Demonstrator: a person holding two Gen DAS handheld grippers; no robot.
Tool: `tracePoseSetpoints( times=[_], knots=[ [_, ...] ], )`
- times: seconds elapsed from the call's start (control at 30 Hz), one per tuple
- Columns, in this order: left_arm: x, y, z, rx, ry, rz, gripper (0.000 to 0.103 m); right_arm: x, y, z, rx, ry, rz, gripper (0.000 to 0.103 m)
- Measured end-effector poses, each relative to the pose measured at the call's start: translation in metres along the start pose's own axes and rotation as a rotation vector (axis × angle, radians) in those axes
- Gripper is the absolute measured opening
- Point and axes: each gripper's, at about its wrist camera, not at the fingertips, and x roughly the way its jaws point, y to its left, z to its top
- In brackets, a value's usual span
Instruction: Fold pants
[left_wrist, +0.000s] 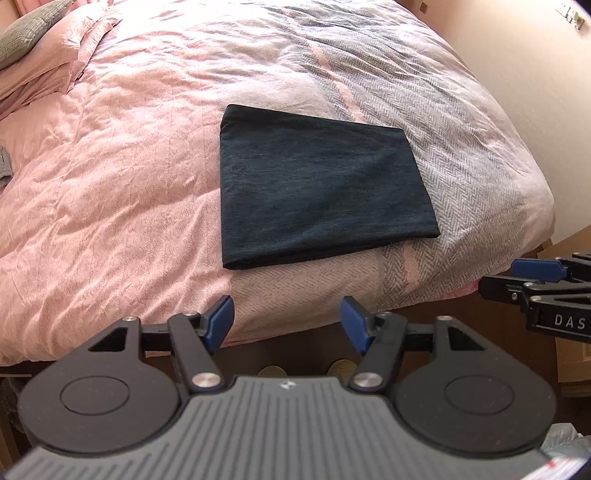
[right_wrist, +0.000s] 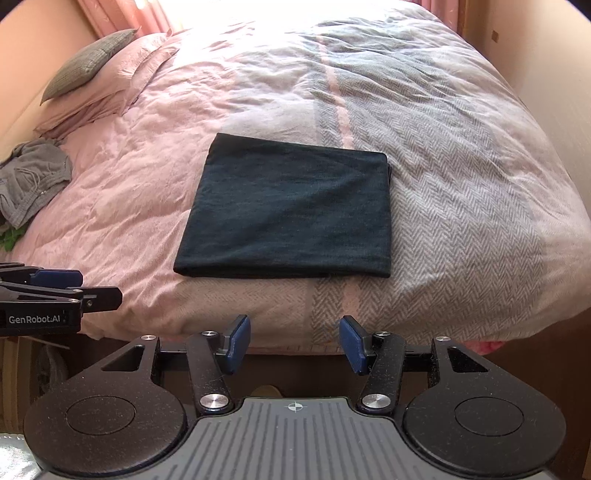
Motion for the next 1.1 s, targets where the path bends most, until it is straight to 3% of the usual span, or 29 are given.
tracePoseSetpoints(
  times=[0.6,0.87,1.0,1.1],
  knots=[
    [0.014,-0.020,0.002,-0.091,0.004,0.045,0.061,0.014,-0.035,0.014,-0.077,0.022,0.073,0.051],
    [0.056,0.032,0.022,-0.153,-0.049,-0.033,0.061,0.048,-0.069,0.029,0.017,-0.041,0.126,0.051],
    [0.098,0.068,0.042,-0.150,-0.078,-0.093,0.061,0.083,-0.102,0.041,0.126,-0.113,0.176,0.051],
    [0.140,0.091,0.063,-0.163,-0.062,-0.159,0.061,0.118,-0.124,0.050,0.186,-0.121,0.167,0.051]
  ],
)
